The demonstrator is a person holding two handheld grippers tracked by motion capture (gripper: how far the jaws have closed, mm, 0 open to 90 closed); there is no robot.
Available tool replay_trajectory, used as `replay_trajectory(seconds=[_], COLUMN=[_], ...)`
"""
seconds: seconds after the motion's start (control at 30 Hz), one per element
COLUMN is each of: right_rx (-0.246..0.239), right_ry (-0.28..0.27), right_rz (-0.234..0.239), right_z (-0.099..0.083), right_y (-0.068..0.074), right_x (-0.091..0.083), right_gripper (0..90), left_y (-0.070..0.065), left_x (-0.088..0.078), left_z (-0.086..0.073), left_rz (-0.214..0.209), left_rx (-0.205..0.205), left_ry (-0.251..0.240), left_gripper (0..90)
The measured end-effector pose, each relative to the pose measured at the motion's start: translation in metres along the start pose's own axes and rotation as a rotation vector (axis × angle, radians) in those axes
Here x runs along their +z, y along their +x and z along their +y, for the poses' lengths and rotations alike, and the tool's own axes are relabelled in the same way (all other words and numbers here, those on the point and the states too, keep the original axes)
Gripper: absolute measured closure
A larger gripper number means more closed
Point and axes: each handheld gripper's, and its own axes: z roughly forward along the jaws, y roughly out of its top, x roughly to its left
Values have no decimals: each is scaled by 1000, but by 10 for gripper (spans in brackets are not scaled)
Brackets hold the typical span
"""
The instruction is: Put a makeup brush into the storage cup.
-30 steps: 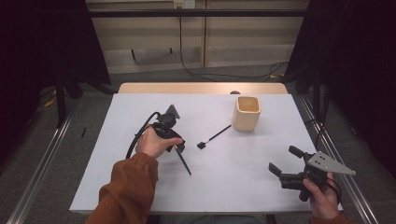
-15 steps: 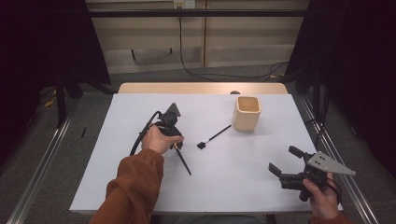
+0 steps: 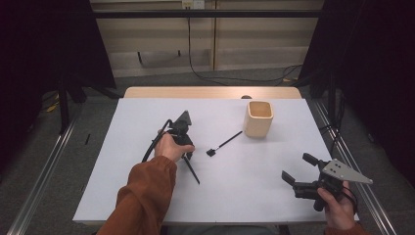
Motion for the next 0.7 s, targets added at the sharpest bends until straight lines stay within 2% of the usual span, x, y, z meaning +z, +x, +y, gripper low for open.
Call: replay_trajectory(seconds=[0.13, 0.33, 0.53, 0.7], right_rx=[0, 0, 5, 4], right_ry=[-1, -3, -4, -2], right_rz=[-1, 1, 2, 0], right_z=[0, 0, 0, 0], right_y=[0, 1, 1, 1], right_x=[0, 0, 0, 0], right_gripper=[0, 0, 0, 0], left_y=[-1, 3, 9, 9], left_x=[1, 1, 2, 2], left_z=[1, 1, 4, 5], left_rz=[31, 59, 44, 45], left_rx=[-2, -1, 8, 30], left_ry=[2, 10, 28, 36], left_gripper=[587, 775, 841, 846])
